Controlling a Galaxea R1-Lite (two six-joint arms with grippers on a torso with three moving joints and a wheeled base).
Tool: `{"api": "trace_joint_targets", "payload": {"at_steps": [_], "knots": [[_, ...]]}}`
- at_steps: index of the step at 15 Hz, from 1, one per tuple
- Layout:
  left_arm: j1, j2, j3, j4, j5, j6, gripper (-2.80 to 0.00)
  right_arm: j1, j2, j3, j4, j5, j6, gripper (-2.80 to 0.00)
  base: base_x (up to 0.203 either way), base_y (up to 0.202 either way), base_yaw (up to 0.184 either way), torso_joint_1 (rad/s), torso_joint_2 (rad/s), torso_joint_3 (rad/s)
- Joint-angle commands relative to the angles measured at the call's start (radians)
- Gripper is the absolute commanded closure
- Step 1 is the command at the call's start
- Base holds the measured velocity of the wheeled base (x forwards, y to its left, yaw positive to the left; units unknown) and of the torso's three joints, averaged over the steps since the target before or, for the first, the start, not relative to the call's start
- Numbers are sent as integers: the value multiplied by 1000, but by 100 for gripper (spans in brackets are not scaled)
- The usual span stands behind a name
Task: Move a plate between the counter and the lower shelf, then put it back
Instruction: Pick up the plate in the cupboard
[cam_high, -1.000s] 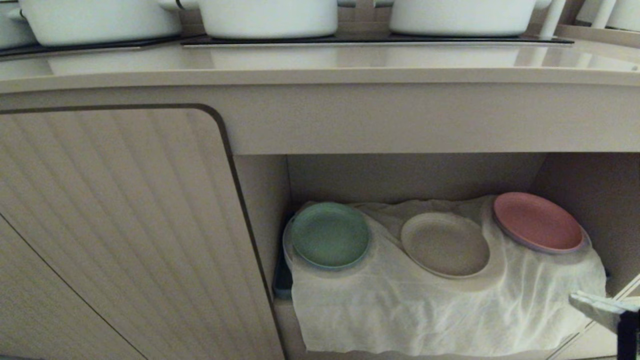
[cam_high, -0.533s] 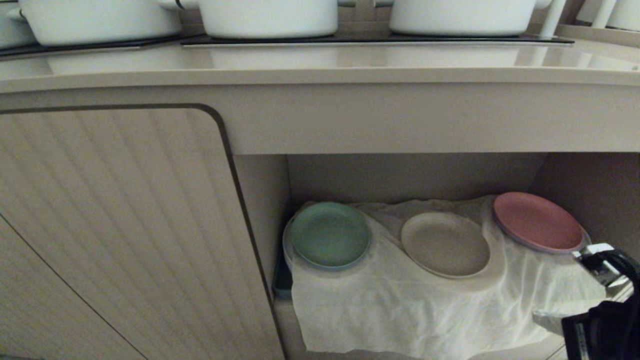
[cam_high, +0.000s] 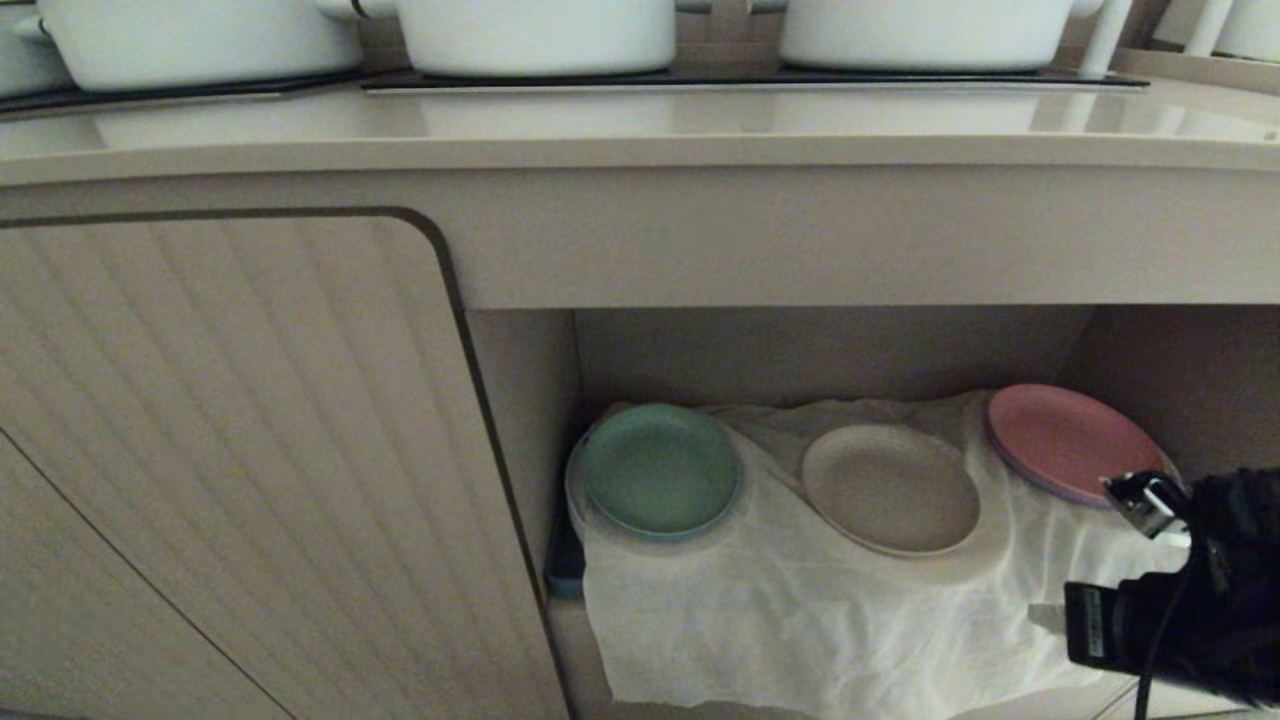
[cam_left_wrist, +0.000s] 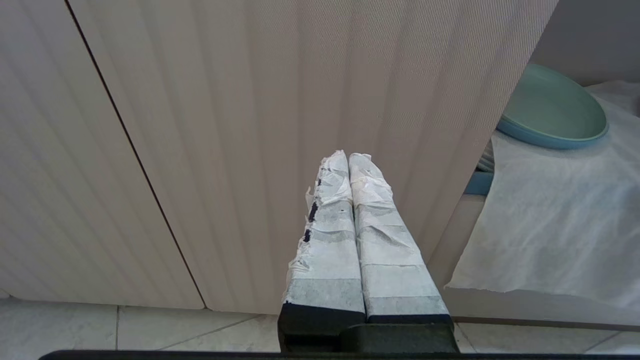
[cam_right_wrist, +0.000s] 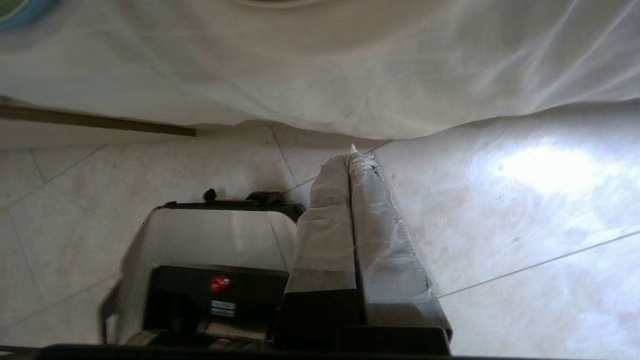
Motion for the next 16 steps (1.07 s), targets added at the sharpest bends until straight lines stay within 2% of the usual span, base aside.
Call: {"api": "trace_joint_targets", "payload": {"at_steps": [1,3,11,16], "knots": [[0,0,0,0,0,-1,0,-11,38,-12,-7,22,48,0,0,0,0,0,0,0],[0,0,0,0,0,-1,0,-23,44,-29,-9,70,95,0,0,0,0,0,0,0],[0,0,0,0,0,-1,0,-230,132,-112,0,269,77,0,0,0,0,0,0,0],[0,0,0,0,0,-1,0,-281,268,-223,12,311,-37,0,0,0,0,0,0,0]]}}
